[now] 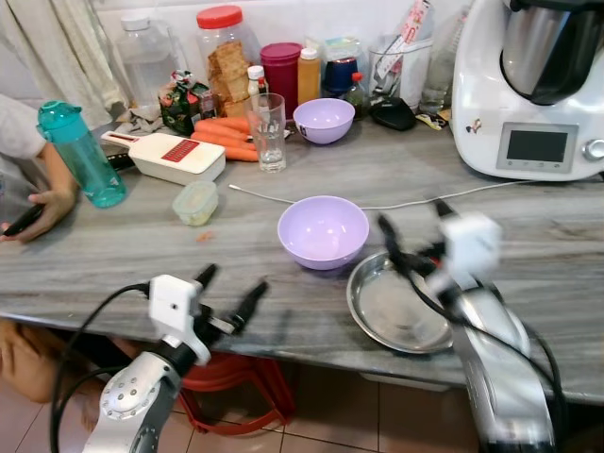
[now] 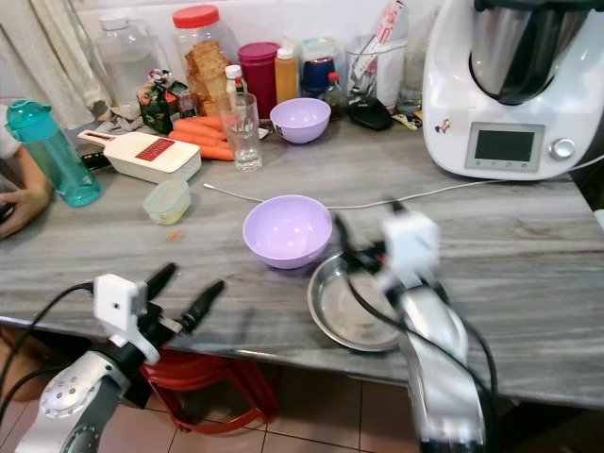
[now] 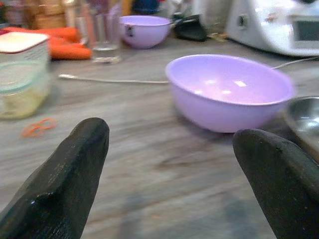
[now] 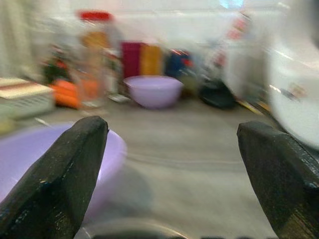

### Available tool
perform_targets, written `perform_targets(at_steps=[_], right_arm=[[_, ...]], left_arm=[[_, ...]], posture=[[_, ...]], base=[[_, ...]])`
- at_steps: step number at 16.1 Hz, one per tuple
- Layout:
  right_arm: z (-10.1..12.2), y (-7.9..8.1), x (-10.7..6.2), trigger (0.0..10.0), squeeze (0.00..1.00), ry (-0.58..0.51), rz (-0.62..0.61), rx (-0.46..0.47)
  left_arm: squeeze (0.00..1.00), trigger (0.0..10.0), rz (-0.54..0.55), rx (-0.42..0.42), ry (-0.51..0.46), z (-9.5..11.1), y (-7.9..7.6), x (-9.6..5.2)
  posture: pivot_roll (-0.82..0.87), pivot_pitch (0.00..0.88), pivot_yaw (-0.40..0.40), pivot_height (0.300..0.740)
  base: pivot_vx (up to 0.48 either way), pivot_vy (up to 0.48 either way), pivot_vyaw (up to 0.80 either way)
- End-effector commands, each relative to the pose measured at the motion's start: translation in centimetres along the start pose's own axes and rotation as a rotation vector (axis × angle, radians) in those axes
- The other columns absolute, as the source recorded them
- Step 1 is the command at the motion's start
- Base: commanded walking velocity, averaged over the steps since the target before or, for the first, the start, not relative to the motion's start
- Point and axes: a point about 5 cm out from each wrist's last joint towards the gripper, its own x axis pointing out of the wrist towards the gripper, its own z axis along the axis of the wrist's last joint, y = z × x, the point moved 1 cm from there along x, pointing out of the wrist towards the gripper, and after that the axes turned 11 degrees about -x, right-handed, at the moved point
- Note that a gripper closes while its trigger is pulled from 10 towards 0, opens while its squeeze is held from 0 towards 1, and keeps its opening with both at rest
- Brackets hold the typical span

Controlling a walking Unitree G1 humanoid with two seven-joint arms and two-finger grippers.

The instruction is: Setting the table

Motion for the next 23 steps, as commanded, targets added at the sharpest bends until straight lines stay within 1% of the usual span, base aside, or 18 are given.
perform_targets(at_steps=[1, 2, 4, 6, 7, 8, 9, 10, 11, 12, 14, 18, 22, 23], right_arm=[[0.7, -0.5, -0.4, 10.0, 1.0, -0.011, -0.063, -0.005], [0.4, -0.5, -1.6, 10.0, 1.0, 0.013, -0.11, 0.015], [0.3, 0.2, -3.0, 10.0, 1.0, 0.049, -0.135, 0.04], [0.3, 0.4, -3.9, 10.0, 1.0, 0.083, -0.155, 0.037], [0.3, 0.5, -4.0, 10.0, 1.0, 0.088, -0.16, 0.036], [0.3, 0.2, -4.0, 10.0, 0.55, 0.103, -0.173, 0.032], [0.2, 0.1, -4.0, 10.0, 0.55, 0.109, -0.179, 0.031], [0.2, -0.1, -4.0, 10.0, 0.13, 0.117, -0.182, 0.028], [0.2, -0.1, -4.0, 10.0, 0.06, 0.12, -0.181, 0.026], [0.0, -0.2, -4.0, 10.0, 0.02, 0.134, -0.178, 0.029], [0.0, 0.0, -4.0, 10.0, 0.0, 0.139, -0.166, 0.034], [0.0, 0.1, -4.0, 10.0, 0.0, 0.142, -0.161, 0.036], [0.0, 0.1, -4.0, 10.0, 0.0, 0.143, -0.161, 0.04], [0.0, 0.1, -4.0, 10.0, 0.0, 0.147, -0.166, 0.045]], left_arm=[[0.0, 10.0, 0.064, 0.033, -0.018, 0.4, 0.9, 0.0], [0.0, 10.0, 0.152, 0.064, -0.04, 0.7, 1.7, -0.1], [0.0, 10.0, 0.254, 0.093, -0.08, 1.2, 2.7, -0.4], [0.0, 10.0, 0.323, 0.088, -0.097, 1.4, 3.1, -0.4], [0.0, 10.0, 0.336, 0.087, -0.098, 1.4, 3.2, -0.4], [0.0, 10.0, 0.328, 0.087, -0.097, 1.3, 2.7, -0.2], [0.0, 10.0, 0.324, 0.089, -0.096, 1.2, 2.5, -0.2], [0.0, 10.0, 0.325, 0.092, -0.096, 1.1, 2.4, -0.1], [0.0, 10.0, 0.329, 0.095, -0.095, 1.1, 2.4, -0.1], [0.0, 10.0, 0.342, 0.099, -0.089, 1.0, 2.6, -0.1], [0.0, 10.0, 0.339, 0.098, -0.08, 0.8, 2.4, 0.0], [0.0, 10.0, 0.336, 0.101, -0.072, 0.6, 2.3, 0.0], [0.0, 10.0, 0.331, 0.111, -0.066, 0.6, 2.3, 0.1], [0.0, 10.0, 0.333, 0.115, -0.065, 0.6, 2.3, 0.1]], posture=[[-0.04, 0.0, 0.102, 0.74], [-0.05, 0.0, 0.104, 0.74], [-0.05, 0.0, 0.105, 0.74], [-0.06, 0.0, 0.105, 0.74], [-0.06, 0.0, 0.105, 0.74], [-0.06, 0.0, 0.099, 0.74], [-0.06, 0.0, 0.099, 0.74], [-0.05, 0.0, 0.095, 0.74], [-0.05, 0.0, 0.094, 0.74], [-0.05, 0.0, 0.09, 0.74], [-0.05, 0.0, 0.087, 0.74], [-0.05, 0.0, 0.088, 0.74], [-0.06, 0.0, 0.09, 0.74], [-0.06, 0.0, 0.09, 0.74]], base=[[0.0, 0.0, 0.0], [0.0, 0.0, 0.0], [0.0, 0.0, 0.0], [0.0, 0.0, 0.0], [0.0, 0.0, 0.0], [0.0, 0.0, 0.0], [0.0, 0.0, 0.0], [0.0, 0.0, -0.41], [0.0, 0.0, -0.58], [0.0, 0.0, -0.8], [0.0, 0.0, -0.8], [-0.06, 0.0, -0.74], [-0.278, 0.0, -0.48], [-0.33, 0.0, 0.0]])
